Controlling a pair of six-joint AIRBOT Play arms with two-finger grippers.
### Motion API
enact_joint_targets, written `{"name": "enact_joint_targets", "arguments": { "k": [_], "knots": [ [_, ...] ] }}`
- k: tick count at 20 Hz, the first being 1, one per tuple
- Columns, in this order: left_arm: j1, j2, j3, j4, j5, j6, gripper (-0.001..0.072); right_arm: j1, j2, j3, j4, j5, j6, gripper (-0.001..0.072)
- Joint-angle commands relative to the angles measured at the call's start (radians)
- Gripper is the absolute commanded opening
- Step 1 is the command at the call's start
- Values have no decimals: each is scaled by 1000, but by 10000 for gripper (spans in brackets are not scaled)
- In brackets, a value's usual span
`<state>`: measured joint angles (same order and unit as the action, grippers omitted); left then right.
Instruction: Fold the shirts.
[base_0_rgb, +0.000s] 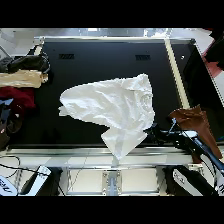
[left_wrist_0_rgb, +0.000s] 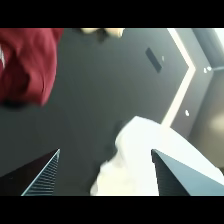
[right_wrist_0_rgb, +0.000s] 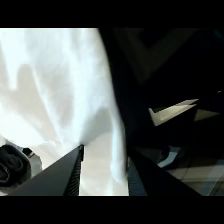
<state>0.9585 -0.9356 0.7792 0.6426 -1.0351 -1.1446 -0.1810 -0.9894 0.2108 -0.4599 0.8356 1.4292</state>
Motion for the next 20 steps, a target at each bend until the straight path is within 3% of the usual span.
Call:
{"name": "enact_joint_targets", "arguments": {
  "k": [1,3,5,6,11,15,16,20],
  "knots": [
    [1,1,-113,1,-50,-5,646,21,-30,0,50,-41,-37,302],
    [1,1,-216,-1,-54,-17,645,56,-57,6,49,-43,-43,275],
    [0,1,-311,-67,-54,-38,645,81,-67,25,66,-43,-82,65],
    [-7,1,-349,-122,-47,-37,645,83,-66,41,67,-36,-92,18],
    [-216,-68,-397,-181,118,7,644,83,-66,131,63,7,-134,19],
    [-427,-222,-380,-417,276,20,641,83,-66,178,63,52,-142,19],
    [-463,-264,-358,-454,285,58,601,83,-65,180,65,57,-141,19],
    [-551,-397,-252,-517,289,87,584,83,-65,180,63,66,-142,19]
  ]
}}
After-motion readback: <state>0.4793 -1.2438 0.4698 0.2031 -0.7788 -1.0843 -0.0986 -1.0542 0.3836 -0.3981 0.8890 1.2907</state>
